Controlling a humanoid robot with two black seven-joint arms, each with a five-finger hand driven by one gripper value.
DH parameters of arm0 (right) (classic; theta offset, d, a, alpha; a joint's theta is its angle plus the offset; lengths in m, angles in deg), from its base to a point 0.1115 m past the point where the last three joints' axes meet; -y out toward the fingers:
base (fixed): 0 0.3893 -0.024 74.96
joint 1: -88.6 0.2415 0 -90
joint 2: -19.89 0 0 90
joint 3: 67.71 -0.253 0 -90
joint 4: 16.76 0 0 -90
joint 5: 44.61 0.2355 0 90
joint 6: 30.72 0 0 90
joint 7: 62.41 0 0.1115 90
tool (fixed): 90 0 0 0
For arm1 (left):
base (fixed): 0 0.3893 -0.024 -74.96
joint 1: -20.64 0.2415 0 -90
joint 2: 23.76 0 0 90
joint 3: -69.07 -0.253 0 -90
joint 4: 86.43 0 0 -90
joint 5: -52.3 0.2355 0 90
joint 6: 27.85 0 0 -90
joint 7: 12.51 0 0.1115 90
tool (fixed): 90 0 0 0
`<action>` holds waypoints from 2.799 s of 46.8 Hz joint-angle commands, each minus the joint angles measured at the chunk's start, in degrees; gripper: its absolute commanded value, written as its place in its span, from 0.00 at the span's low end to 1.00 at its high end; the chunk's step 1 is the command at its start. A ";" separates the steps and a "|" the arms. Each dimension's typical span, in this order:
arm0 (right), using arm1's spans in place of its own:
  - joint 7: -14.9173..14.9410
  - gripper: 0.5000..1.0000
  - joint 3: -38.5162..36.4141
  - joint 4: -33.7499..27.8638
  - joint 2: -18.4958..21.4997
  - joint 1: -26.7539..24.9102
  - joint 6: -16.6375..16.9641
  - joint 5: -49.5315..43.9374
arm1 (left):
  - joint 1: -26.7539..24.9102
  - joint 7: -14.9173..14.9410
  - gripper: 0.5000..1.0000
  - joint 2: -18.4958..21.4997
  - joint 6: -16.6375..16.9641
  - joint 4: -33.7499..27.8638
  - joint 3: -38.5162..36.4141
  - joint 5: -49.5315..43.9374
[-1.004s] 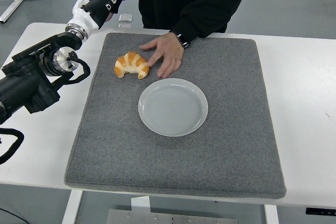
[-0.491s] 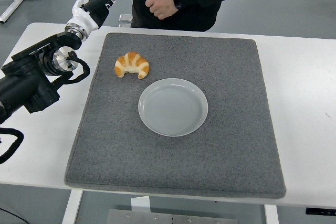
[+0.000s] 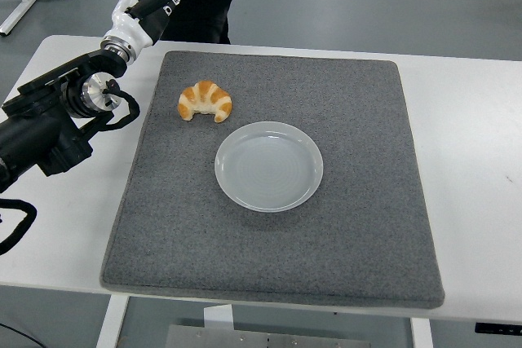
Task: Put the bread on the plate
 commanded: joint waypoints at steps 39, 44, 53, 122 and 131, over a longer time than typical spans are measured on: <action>0.00 0.91 0.00 0.00 0.00 0.00 0.00 0.05 | -14.72 1.67 0.96 4.83 2.38 0.02 -19.05 0.74; 0.00 0.90 -0.09 0.00 0.00 0.00 0.00 0.05 | -20.34 1.67 0.96 5.36 2.73 0.02 -30.39 0.83; 0.00 0.90 -0.09 0.00 0.00 0.09 0.00 0.05 | -30.01 1.67 0.96 5.36 2.20 -1.21 -48.32 2.06; 0.00 0.90 0.00 0.00 0.00 0.09 -0.09 0.05 | -16.40 -0.44 0.92 12.31 23.29 -18.88 -51.85 50.31; 0.00 0.91 0.00 -0.09 0.00 0.00 0.00 -0.03 | -13.24 -1.15 0.90 8.70 25.23 -13.08 -51.77 49.52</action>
